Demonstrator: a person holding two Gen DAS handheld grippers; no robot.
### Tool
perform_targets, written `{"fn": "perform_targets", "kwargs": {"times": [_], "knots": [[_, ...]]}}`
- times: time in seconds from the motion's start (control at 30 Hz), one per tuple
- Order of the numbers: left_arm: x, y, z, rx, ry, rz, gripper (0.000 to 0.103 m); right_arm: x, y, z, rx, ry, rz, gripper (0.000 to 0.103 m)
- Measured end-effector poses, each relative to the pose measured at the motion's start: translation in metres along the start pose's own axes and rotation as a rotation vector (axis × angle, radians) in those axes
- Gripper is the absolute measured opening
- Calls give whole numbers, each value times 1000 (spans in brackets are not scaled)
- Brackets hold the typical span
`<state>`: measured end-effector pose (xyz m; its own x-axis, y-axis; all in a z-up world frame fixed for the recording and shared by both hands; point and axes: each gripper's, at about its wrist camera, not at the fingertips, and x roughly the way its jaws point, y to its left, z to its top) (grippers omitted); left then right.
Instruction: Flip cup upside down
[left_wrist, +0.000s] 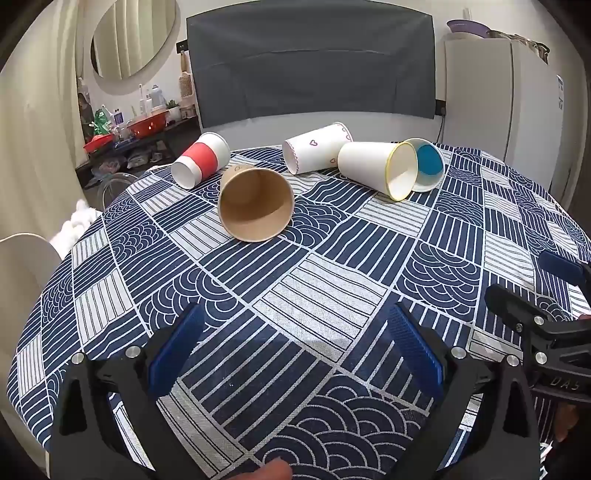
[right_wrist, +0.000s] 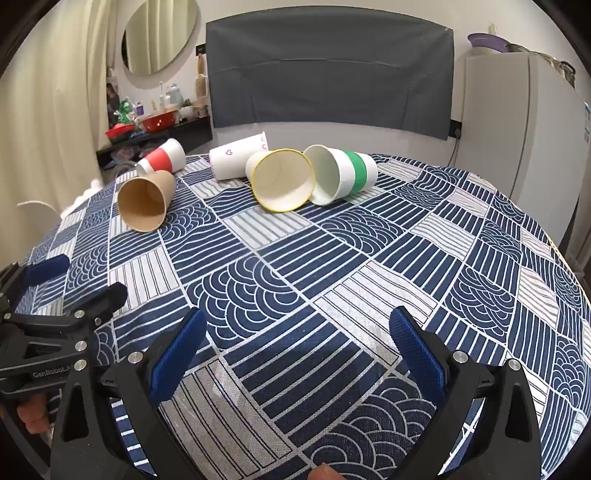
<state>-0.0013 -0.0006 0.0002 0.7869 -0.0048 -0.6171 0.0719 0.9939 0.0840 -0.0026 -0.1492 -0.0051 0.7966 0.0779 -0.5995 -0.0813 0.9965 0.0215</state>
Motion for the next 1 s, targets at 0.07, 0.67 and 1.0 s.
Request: {"fn": "perform_targets", "kwargs": {"times": [0.07,0.67,1.0], "knots": [[2,0,0,-1,3,-2,97,0,0,0,0,0,-1,95],[3,-1,0,-2,5,-6,97,0,1,0,0,1,-1,95],[3,-1,0,-2,6,-6,97,0,1,0,-1,0,-1,95]]}}
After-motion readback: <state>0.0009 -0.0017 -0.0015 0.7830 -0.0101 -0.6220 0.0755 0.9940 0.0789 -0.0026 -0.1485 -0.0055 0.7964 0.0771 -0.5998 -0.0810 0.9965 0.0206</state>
